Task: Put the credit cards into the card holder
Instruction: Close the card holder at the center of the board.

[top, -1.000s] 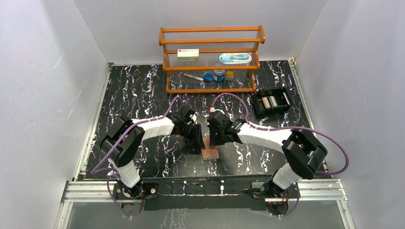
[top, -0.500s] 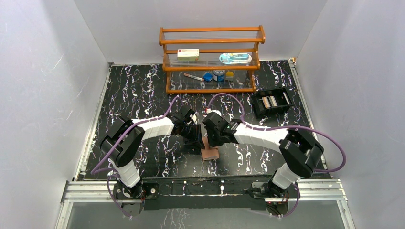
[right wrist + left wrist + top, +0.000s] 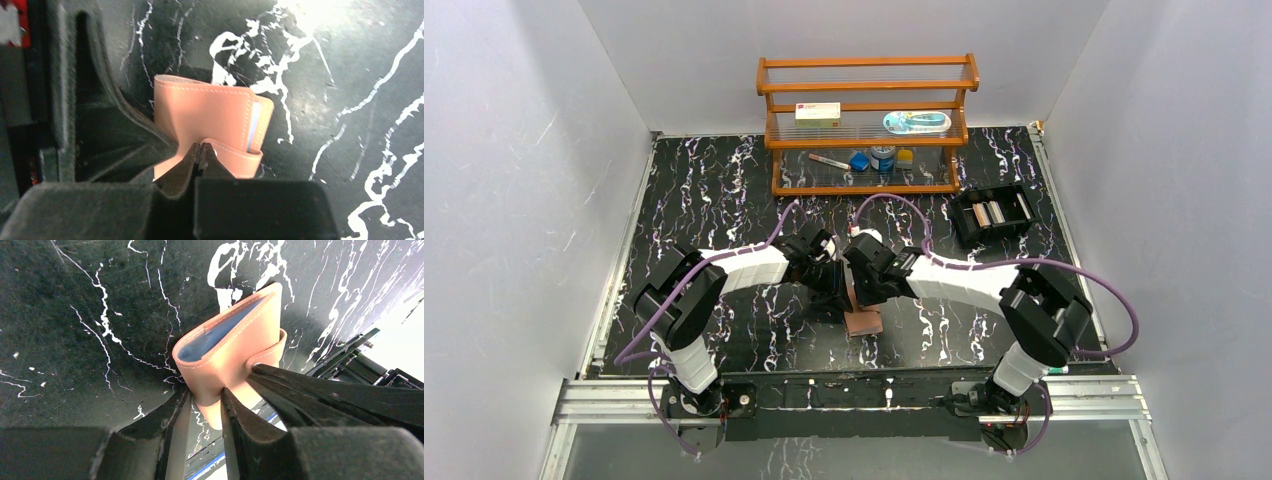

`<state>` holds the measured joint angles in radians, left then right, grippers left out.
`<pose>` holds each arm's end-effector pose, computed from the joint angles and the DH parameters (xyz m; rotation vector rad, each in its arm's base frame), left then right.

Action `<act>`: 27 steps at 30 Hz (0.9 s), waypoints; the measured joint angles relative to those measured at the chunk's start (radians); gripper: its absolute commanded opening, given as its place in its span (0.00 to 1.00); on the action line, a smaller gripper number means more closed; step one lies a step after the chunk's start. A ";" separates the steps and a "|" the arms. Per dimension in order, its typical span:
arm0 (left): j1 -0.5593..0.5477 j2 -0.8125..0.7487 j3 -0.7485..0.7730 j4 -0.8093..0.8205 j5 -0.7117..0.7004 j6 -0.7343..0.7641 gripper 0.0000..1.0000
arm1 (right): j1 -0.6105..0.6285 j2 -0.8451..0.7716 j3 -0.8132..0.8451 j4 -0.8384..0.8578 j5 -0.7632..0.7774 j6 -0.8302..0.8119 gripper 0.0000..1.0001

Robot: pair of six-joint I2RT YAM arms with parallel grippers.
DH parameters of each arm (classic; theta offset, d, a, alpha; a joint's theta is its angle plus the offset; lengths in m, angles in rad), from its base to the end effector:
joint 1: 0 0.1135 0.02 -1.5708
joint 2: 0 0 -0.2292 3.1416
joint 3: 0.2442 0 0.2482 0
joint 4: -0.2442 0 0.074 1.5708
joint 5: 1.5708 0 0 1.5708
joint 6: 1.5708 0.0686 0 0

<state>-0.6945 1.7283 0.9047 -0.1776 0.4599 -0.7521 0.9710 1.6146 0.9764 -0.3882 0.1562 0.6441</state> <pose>0.2392 -0.2389 0.0899 0.1123 2.8325 -1.0443 0.1966 0.2686 0.1259 -0.3711 2.6029 0.3880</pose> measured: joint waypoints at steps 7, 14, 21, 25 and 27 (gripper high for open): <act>0.005 0.000 -0.011 0.017 0.008 -0.008 0.26 | 0.003 0.053 -0.006 0.092 -0.021 0.003 0.00; 0.005 -0.005 -0.014 0.020 0.002 -0.018 0.28 | 0.003 0.023 -0.032 0.122 -0.016 0.007 0.21; 0.011 -0.060 0.005 -0.066 -0.077 -0.022 0.39 | 0.013 0.022 0.042 0.012 0.034 -0.018 0.45; 0.055 -0.166 0.059 -0.142 -0.149 -0.018 0.49 | 0.005 0.006 0.137 -0.069 0.111 -0.049 0.52; 0.079 -0.231 0.106 -0.187 -0.194 -0.005 0.56 | -0.006 -0.036 0.169 -0.097 0.149 -0.061 0.60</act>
<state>-0.6151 1.4975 1.0103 -0.3645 0.2661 -0.7567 0.9653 1.5787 1.1450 -0.4854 0.3050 0.5827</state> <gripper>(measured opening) 0.462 0.514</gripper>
